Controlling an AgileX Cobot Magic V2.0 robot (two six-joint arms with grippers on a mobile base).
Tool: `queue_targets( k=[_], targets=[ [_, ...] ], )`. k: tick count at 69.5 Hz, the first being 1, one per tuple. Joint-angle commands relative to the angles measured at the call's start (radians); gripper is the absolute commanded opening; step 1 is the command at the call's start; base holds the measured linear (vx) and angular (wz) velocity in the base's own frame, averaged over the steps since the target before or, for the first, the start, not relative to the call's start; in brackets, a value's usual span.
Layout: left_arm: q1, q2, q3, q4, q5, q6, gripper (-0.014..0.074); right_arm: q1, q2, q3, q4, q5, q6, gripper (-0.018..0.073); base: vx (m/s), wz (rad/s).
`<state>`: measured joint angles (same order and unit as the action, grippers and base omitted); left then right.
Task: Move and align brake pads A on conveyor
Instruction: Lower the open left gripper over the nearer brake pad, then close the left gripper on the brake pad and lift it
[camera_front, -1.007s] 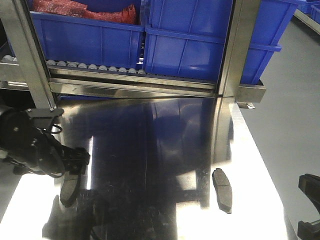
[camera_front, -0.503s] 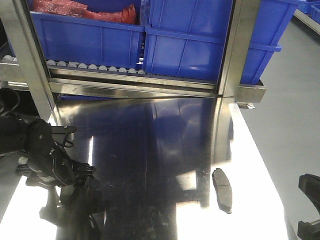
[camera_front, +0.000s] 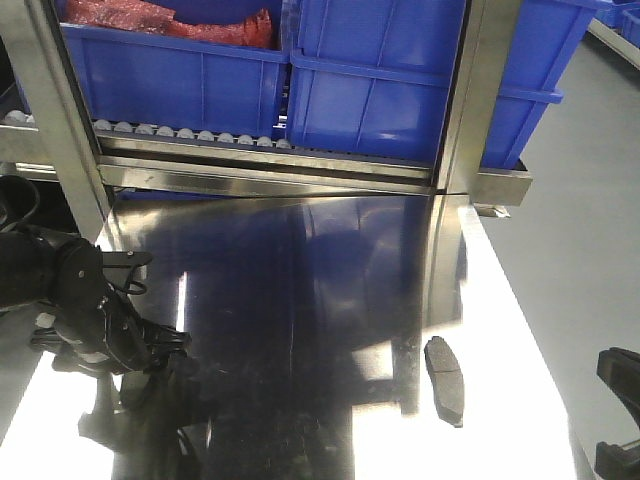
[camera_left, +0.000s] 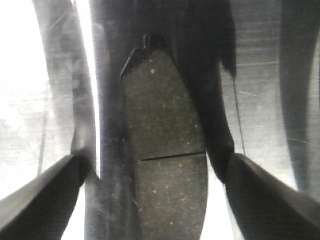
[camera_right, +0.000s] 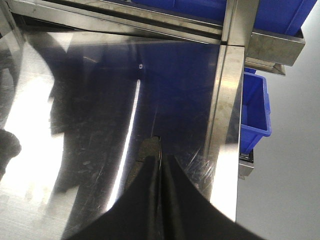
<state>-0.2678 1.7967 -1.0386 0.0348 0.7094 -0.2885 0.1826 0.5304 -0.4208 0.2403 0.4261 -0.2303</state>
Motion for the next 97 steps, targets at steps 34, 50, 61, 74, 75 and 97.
queue_targets(
  k=[34, 50, 61, 74, 75, 97],
  targets=[
    [-0.007, -0.030, -0.022, -0.008, -0.038, -0.009, 0.0407, -0.006, 0.003, -0.029, 0.002, -0.066, -0.006, -0.0006, 0.00, 0.00],
    [-0.007, -0.032, -0.022, -0.008, -0.038, -0.005, 0.0407, -0.006, 0.003, -0.029, 0.002, -0.066, -0.006, -0.0006, 0.00, 0.00],
    [-0.007, -0.039, -0.022, -0.008, -0.038, -0.005, 0.0407, -0.006, 0.003, -0.029, 0.002, -0.066, -0.006, -0.0006, 0.00, 0.00],
    [-0.007, -0.041, -0.022, -0.008, -0.038, -0.004, 0.0378, -0.006, 0.003, -0.029, 0.002, -0.066, -0.006, -0.0006, 0.00, 0.00],
    [-0.007, -0.041, -0.022, -0.008, -0.038, -0.004, 0.0372, -0.006, 0.003, -0.029, 0.002, -0.066, -0.006, -0.0006, 0.00, 0.00],
    [-0.007, -0.041, -0.022, -0.008, -0.041, 0.008, 0.0225, -0.006, 0.003, -0.029, 0.002, -0.066, -0.006, -0.0006, 0.00, 0.00]
  ],
)
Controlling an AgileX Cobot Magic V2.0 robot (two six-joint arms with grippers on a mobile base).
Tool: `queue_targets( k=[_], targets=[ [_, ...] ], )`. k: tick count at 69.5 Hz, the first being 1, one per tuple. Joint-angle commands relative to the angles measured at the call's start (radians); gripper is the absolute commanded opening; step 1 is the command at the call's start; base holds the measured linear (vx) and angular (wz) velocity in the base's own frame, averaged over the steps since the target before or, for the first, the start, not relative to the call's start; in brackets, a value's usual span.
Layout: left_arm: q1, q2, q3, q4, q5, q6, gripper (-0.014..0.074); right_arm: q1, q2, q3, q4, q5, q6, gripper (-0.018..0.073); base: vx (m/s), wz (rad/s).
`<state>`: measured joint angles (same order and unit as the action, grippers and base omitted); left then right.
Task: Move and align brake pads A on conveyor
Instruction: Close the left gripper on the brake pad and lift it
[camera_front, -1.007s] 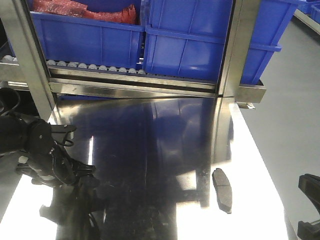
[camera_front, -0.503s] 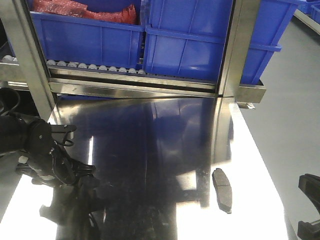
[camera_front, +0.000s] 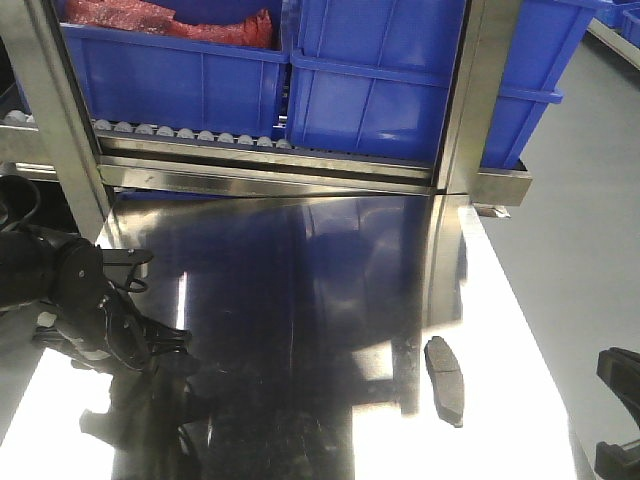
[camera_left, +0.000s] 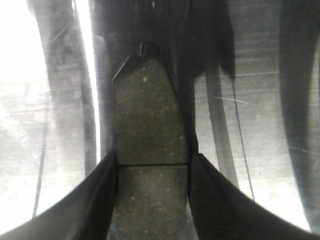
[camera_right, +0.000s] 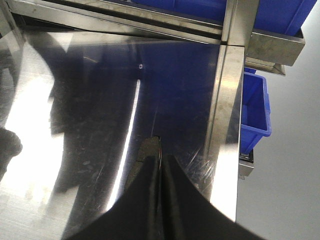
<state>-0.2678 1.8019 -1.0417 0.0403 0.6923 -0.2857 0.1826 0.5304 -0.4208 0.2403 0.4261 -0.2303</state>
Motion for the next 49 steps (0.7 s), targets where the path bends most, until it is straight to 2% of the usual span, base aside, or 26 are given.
queue_targets(
  k=[1, 49],
  targets=[
    [-0.007, -0.047, -0.019, -0.013, -0.024, 0.007, 0.0223, -0.006, 0.003, -0.029, 0.002, -0.066, -0.006, -0.0006, 0.00, 0.00],
    [-0.007, -0.130, -0.018, -0.013, -0.058, 0.041, 0.0209, -0.006, 0.003, -0.029, 0.002, -0.066, -0.006, -0.0006, 0.00, 0.00]
  ],
)
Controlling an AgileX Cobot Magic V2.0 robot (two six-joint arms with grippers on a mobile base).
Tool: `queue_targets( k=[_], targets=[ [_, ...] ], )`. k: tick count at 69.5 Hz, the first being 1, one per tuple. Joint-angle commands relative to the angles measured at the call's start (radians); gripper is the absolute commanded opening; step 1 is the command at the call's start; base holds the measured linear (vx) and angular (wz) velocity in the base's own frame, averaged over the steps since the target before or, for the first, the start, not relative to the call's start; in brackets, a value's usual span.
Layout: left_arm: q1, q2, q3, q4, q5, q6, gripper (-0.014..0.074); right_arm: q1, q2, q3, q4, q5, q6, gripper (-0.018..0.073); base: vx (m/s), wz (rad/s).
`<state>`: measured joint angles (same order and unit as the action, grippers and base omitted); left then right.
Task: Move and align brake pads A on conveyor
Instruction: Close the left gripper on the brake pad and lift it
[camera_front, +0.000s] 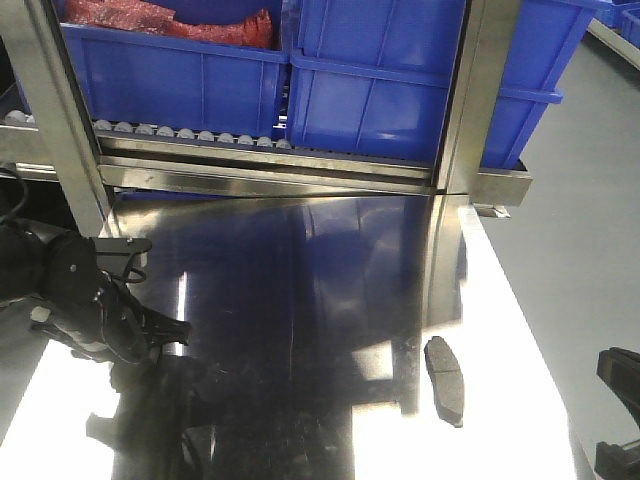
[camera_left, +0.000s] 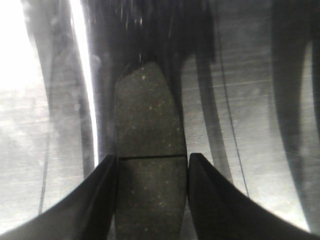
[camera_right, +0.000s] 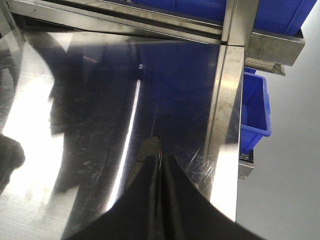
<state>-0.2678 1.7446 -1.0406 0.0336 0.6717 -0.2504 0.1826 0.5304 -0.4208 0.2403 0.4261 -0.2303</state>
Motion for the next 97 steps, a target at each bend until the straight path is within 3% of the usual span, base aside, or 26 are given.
queue_targets(
  k=[1, 33, 53, 97],
  targets=[
    [-0.007, -0.076, -0.019, -0.006, -0.037, 0.007, 0.0209, -0.006, 0.003, -0.029, 0.002, -0.066, -0.006, -0.0006, 0.00, 0.00],
    [-0.007, -0.145, 0.087, -0.006, -0.112, 0.013, 0.0209, -0.006, 0.003, -0.029, 0.002, -0.066, -0.006, -0.0006, 0.00, 0.00],
    [-0.007, -0.181, 0.202, -0.006, -0.221, 0.013, 0.0209, -0.006, 0.003, -0.029, 0.002, -0.066, -0.006, -0.0006, 0.00, 0.00],
    [-0.007, -0.620, 0.274, 0.002, -0.233, 0.038, 0.0209, -0.006, 0.003, -0.029, 0.002, -0.066, -0.006, -0.0006, 0.00, 0.00]
  ],
)
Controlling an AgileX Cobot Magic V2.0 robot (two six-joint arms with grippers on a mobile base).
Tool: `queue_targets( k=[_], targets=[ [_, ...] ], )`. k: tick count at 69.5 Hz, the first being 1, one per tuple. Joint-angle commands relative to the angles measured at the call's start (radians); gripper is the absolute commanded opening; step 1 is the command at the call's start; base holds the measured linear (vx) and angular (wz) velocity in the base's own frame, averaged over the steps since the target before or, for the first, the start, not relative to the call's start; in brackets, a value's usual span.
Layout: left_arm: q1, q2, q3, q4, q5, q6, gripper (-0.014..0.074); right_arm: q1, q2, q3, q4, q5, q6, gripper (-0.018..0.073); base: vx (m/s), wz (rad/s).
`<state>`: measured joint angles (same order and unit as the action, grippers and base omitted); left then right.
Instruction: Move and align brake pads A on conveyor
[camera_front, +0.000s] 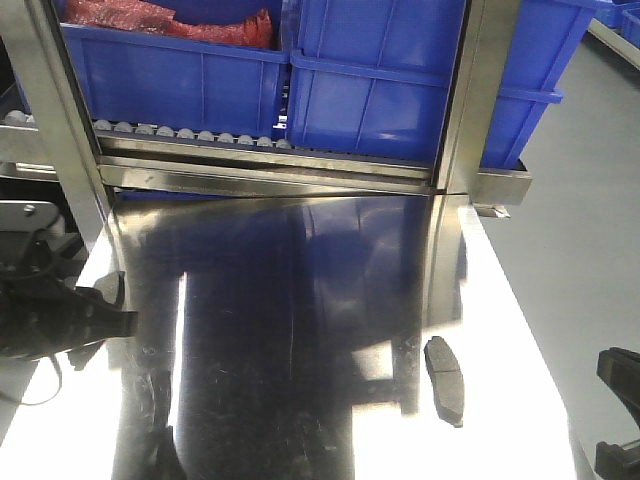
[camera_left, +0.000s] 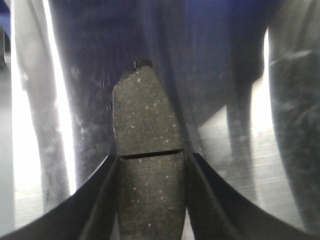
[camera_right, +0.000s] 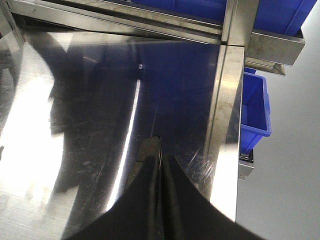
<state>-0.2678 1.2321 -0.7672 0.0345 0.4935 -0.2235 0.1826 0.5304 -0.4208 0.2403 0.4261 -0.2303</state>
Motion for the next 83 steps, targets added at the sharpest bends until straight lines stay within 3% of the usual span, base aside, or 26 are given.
queue_targets(
  k=[1, 19, 45, 83],
  targets=[
    [-0.007, -0.122, 0.006, 0.001, -0.055, 0.011, 0.0209, -0.006, 0.003, -0.029, 0.002, -0.066, -0.006, -0.0006, 0.00, 0.00],
    [-0.007, -0.400, 0.153, 0.002, -0.074, 0.066, 0.0209, -0.006, 0.003, -0.029, 0.002, -0.066, -0.006, -0.0006, 0.00, 0.00],
    [-0.007, -0.756, 0.316, -0.001, -0.073, 0.064, 0.0209, -0.006, 0.003, -0.029, 0.002, -0.066, -0.006, -0.0006, 0.00, 0.00],
    [-0.007, -0.818, 0.327, -0.001, -0.013, 0.064, 0.0209, -0.006, 0.003, -0.029, 0.002, -0.066, -0.006, -0.0006, 0.00, 0.00]
  ],
)
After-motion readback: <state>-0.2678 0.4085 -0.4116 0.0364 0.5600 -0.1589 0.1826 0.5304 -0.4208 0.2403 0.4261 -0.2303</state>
